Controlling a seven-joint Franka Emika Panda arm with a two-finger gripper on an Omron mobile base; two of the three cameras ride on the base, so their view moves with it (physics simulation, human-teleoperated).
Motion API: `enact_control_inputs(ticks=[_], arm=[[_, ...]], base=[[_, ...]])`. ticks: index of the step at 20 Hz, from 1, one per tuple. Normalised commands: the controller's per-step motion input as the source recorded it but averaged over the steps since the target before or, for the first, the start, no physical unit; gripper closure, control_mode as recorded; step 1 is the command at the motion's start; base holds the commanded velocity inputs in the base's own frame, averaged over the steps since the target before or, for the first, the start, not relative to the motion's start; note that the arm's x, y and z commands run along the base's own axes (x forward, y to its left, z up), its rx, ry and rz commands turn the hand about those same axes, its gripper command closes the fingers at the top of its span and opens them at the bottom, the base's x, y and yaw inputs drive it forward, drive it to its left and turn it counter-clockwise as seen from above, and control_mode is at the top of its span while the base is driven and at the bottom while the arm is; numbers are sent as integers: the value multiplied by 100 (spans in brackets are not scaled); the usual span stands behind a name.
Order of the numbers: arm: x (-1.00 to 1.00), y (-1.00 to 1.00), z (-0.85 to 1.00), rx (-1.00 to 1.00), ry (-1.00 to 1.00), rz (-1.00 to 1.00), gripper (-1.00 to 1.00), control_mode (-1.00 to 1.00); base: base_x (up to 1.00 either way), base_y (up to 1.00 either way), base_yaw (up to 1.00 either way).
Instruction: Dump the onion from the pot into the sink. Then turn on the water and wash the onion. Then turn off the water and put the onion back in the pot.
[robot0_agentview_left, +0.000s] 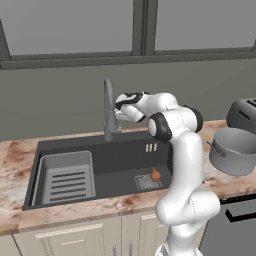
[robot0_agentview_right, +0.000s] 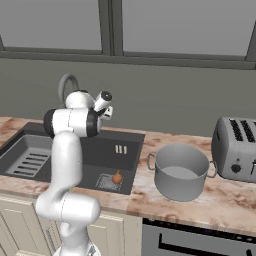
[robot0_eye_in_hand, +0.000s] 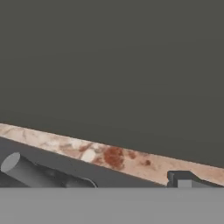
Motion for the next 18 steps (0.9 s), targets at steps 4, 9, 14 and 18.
enact_control_inputs(ticks=[4,9,14,18], arm=[[27,6,-21,1,0,0,-100,-100],[20,7,-33,0,0,0,-100,-100],[5,5,-37,0,0,0,-100,-100],[0,3,-28,0,0,0,100,-100]], base=[[0,0,0],[0,0,0],[0,0,0],[0,0,0]])
